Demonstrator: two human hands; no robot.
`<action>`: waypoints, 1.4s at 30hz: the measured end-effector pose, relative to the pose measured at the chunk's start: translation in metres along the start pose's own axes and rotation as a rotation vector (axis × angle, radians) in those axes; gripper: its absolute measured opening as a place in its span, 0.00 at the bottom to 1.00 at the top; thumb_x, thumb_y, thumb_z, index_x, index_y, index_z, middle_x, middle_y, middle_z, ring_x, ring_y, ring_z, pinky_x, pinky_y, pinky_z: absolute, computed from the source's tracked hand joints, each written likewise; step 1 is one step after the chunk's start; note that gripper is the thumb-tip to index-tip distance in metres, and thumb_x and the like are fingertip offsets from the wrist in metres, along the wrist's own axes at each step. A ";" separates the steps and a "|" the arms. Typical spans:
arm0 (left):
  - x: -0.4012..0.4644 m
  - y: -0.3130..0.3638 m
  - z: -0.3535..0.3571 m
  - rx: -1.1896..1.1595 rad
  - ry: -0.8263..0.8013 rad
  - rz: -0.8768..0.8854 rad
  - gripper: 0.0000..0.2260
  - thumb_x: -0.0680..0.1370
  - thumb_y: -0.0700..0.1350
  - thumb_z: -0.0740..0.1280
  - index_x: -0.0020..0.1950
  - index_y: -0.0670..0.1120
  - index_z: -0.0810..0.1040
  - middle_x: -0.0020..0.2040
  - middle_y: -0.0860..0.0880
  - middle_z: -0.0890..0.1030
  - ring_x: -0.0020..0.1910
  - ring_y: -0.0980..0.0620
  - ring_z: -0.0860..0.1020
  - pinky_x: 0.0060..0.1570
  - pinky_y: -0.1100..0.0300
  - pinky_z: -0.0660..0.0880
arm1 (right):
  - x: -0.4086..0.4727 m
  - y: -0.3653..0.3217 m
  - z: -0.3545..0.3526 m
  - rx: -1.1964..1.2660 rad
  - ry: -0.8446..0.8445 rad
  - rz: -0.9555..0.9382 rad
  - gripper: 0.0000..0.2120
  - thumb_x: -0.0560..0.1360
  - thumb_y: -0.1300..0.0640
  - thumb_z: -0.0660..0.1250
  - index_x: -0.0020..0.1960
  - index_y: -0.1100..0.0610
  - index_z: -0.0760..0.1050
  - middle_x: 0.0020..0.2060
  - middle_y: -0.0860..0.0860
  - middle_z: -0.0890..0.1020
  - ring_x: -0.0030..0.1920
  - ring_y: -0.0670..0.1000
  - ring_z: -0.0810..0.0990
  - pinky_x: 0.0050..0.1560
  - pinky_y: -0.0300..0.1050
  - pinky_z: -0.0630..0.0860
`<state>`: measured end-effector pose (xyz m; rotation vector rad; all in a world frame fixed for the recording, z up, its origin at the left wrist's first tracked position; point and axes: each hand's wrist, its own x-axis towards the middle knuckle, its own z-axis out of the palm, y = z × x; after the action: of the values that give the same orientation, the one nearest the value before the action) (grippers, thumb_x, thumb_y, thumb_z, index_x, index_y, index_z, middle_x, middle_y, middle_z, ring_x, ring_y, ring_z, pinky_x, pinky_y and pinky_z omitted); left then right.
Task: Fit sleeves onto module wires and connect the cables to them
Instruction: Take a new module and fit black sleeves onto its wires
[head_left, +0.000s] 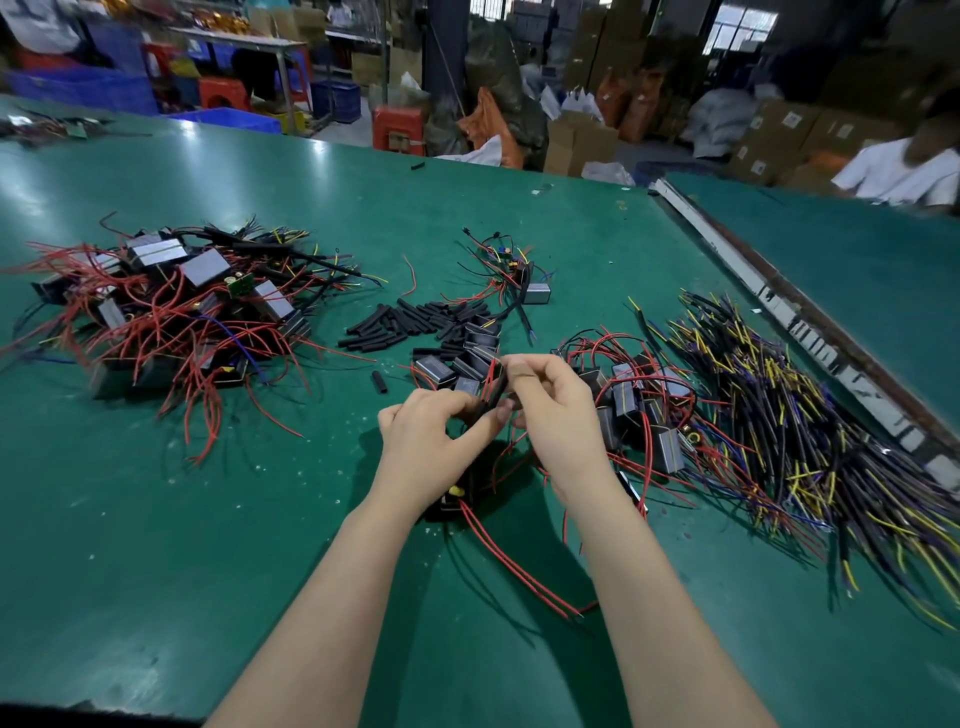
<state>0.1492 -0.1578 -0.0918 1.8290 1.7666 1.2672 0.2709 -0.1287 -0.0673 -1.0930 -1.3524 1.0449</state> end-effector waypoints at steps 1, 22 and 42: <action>0.000 0.001 -0.001 -0.013 0.000 0.002 0.13 0.74 0.60 0.66 0.34 0.56 0.72 0.35 0.57 0.77 0.46 0.53 0.72 0.53 0.53 0.62 | 0.001 -0.001 -0.002 0.019 0.002 0.027 0.04 0.79 0.56 0.65 0.46 0.52 0.77 0.30 0.43 0.78 0.31 0.38 0.75 0.34 0.33 0.73; 0.004 0.003 -0.004 -0.069 -0.227 -0.053 0.05 0.67 0.59 0.61 0.34 0.60 0.72 0.43 0.65 0.75 0.55 0.63 0.65 0.52 0.60 0.54 | 0.007 -0.010 -0.016 0.165 0.166 0.053 0.05 0.80 0.58 0.63 0.47 0.56 0.75 0.37 0.46 0.79 0.30 0.37 0.76 0.31 0.30 0.70; 0.002 0.016 0.000 -0.203 -0.164 -0.039 0.11 0.79 0.48 0.64 0.37 0.58 0.73 0.33 0.62 0.78 0.40 0.58 0.76 0.61 0.45 0.69 | 0.002 -0.004 -0.007 0.027 0.251 -0.061 0.08 0.80 0.58 0.63 0.43 0.50 0.74 0.37 0.46 0.79 0.33 0.42 0.74 0.39 0.38 0.71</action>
<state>0.1593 -0.1595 -0.0794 1.7223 1.5212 1.1972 0.2775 -0.1272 -0.0621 -1.1164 -1.1596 0.8480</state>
